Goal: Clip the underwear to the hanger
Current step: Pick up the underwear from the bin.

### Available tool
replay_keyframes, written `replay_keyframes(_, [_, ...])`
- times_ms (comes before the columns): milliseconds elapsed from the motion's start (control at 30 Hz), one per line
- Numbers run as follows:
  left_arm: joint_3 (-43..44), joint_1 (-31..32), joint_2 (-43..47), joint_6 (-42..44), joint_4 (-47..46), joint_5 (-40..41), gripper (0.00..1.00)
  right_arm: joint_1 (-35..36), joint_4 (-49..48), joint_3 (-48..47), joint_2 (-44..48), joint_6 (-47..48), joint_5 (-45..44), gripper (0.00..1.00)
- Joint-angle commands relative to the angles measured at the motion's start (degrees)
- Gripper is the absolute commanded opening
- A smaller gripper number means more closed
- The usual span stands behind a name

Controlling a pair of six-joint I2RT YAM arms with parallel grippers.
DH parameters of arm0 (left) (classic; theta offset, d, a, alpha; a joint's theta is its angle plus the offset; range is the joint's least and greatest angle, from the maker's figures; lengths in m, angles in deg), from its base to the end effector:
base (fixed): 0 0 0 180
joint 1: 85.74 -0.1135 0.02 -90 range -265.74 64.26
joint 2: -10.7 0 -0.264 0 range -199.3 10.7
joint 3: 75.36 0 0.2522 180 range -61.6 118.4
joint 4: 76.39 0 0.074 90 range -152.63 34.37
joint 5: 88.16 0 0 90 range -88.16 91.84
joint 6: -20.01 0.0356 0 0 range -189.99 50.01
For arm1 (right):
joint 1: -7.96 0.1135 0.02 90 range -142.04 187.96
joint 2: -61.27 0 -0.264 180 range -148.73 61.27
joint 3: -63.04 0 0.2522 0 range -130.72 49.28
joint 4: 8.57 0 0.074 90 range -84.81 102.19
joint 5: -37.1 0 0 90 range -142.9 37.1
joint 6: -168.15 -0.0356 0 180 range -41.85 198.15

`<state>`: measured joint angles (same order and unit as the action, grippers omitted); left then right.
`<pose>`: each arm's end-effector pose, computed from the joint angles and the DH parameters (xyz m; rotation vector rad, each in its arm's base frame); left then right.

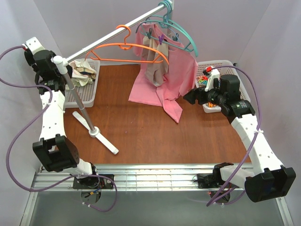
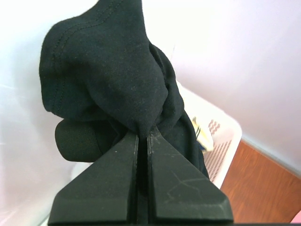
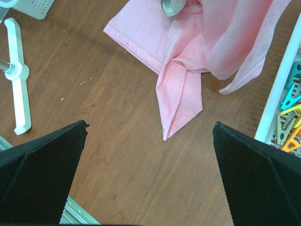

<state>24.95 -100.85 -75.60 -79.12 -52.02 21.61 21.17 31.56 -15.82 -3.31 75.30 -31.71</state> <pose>0.3381 0.1037 0.4187 -0.6117 1.6459 0.3780 0.2381 0.0691 0.3674 -0.4179 1.9890 0.5506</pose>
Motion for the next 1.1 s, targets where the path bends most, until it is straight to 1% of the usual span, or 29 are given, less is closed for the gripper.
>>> replay_keyframes(0, [3.62, -0.27, 6.13, 1.74, 0.64, 4.83, 0.00, 0.41, -1.67, -3.10, 1.30, -0.31, 1.22, 0.98])
replay_keyframes(67, [5.29, -0.18, 6.85, 2.45, 0.46, 6.67, 0.00, 0.67, -1.85, -3.71, 1.21, -0.31, 1.66, 0.98])
replay_keyframes(167, [11.09, -0.18, 7.03, 2.62, 0.38, 7.04, 0.00, 0.85, -1.76, -4.24, 1.21, -0.49, 2.10, 0.98])
replay_keyframes(200, [14.67, -0.18, 6.85, 2.45, 0.20, 6.25, 0.00, 0.94, -1.76, -4.51, 1.38, -0.49, 2.10, 0.98])
replay_keyframes(400, [24.98, 0.08, 4.39, 0.43, -0.59, -1.13, 0.00, 0.94, -1.67, -3.72, 2.87, -0.31, 2.10, 0.95])
replay_keyframes(433, [27.17, 0.35, 4.21, 0.34, -0.85, -3.66, 0.00, 0.94, -1.41, -3.54, 3.14, -0.22, 1.93, 0.95])
replay_keyframes(500, [28.41, 0.96, 4.12, -0.97, -2.08, -6.74, 0.00, 0.94, -1.15, -3.37, 3.58, -0.14, 1.84, 0.95])
replay_keyframes(533, [29.11, 1.31, 4.12, -1.59, -2.43, -9.63, 0.00, 0.94, -0.97, -3.19, 3.84, 0.04, 1.66, 0.95])
replay_keyframes(600, [32.01, 2.80, 3.51, -3.00, -3.14, -12.46, 0.00, 1.11, -0.62, -3.02, 4.11, 0.21, 1.66, 0.95])
replay_keyframes(633, [33.07, 3.16, 2.99, -5.00, -3.31, -15.96, 0.00, 1.03, -0.44, -3.10, 4.19, 0.22, 1.75, 0.95])
replay_keyframes(700, [35.97, 4.30, 2.02, -6.86, -4.01, -19.14, 0.00, 1.20, -0.44, -3.10, 4.11, 0.30, 1.75, 0.95])
replay_keyframes(733, [36.67, 4.48, 1.75, -8.87, -4.63, -22.03, 0.00, 1.11, -0.44, -3.28, 4.02, 0.30, 1.66, 0.95])
replay_keyframes(767, [37.46, 5.44, 1.58, -8.98, -5.33, -25.01, 0.00, 1.20, -0.44, -3.37, 4.02, 0.39, 1.57, 0.95])
replay_keyframes(933, [45.81, 7.29, -2.37, -12.14, -7.89, -32.76, 0.00, 1.11, -0.18, -3.54, 3.49, 0.66, 1.40, 0.95])
replay_keyframes(1033, [45.91, 7.55, -2.99, -16.70, -9.03, -39.70, 0.00, 1.11, -0.27, -3.63, 3.32, 0.66, 1.14, 0.95])
replay_keyframes(1067, [44.95, 9.21, -2.73, -17.06, -9.20, -40.85, 0.00, 1.11, -0.35, -3.72, 3.32, 0.57, 0.96, 0.95])
